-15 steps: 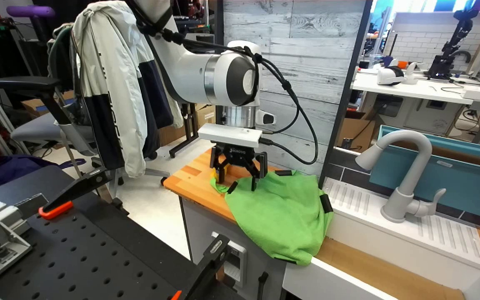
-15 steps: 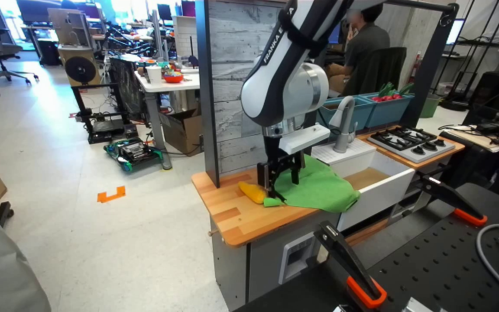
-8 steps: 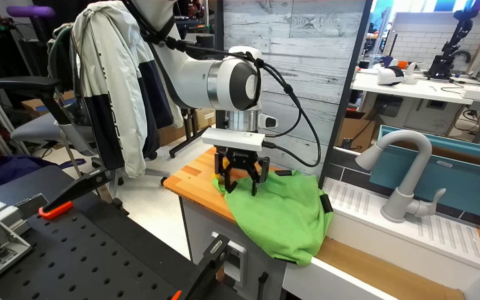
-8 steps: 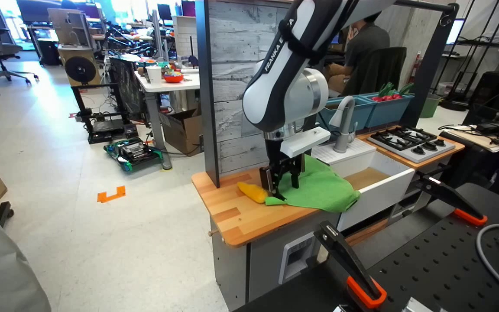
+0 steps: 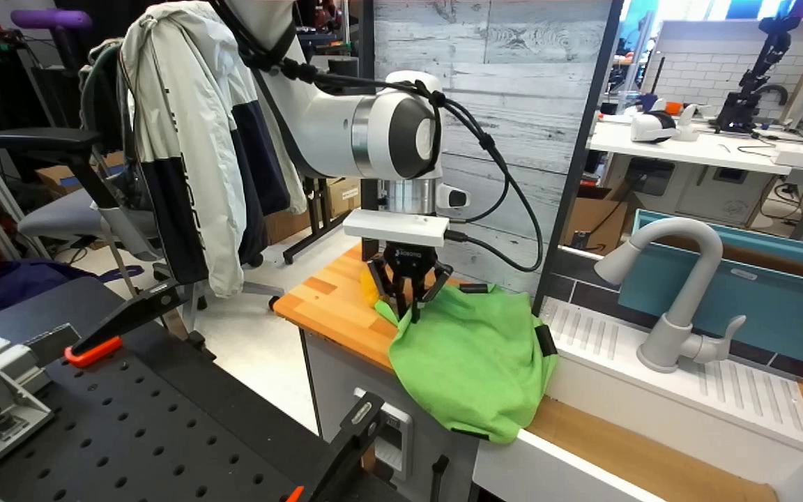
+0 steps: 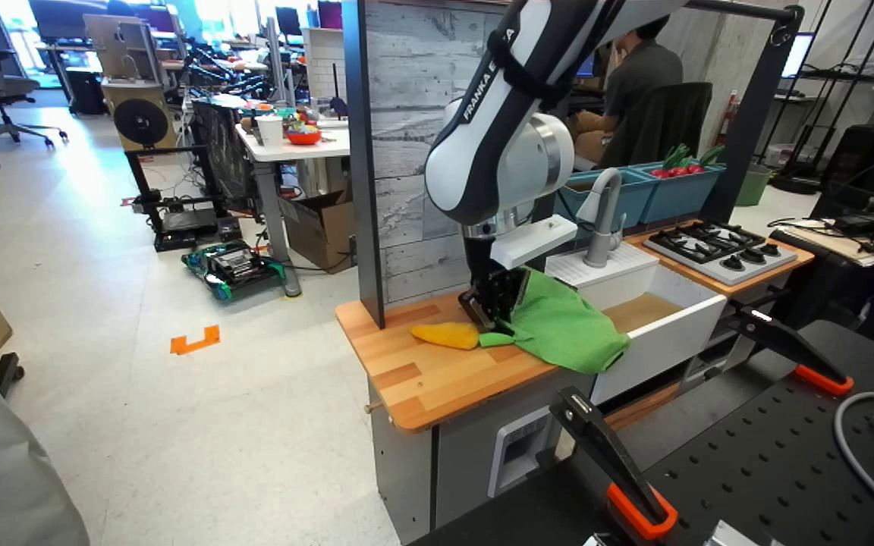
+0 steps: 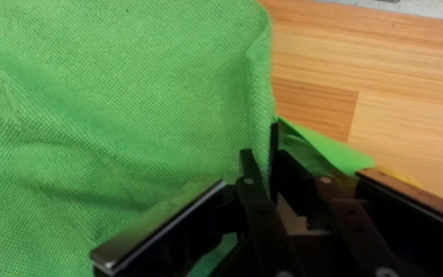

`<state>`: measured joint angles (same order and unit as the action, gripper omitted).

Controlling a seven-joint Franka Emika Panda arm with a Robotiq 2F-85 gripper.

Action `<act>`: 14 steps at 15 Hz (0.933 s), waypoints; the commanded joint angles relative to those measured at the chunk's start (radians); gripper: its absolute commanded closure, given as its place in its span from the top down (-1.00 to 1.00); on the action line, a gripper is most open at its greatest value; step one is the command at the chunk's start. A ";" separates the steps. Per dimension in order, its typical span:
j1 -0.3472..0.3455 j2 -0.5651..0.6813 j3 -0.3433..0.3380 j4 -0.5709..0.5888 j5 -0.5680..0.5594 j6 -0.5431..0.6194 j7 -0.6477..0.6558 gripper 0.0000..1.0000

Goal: Fold the green cloth

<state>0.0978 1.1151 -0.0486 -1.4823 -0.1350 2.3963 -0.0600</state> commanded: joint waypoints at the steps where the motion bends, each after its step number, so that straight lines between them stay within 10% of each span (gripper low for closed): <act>1: 0.020 0.033 -0.020 0.038 -0.030 -0.002 0.031 -1.00; 14: 0.080 -0.029 -0.003 -0.009 -0.068 -0.004 0.021 -0.98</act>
<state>0.1483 1.1125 -0.0516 -1.4777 -0.1710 2.3950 -0.0588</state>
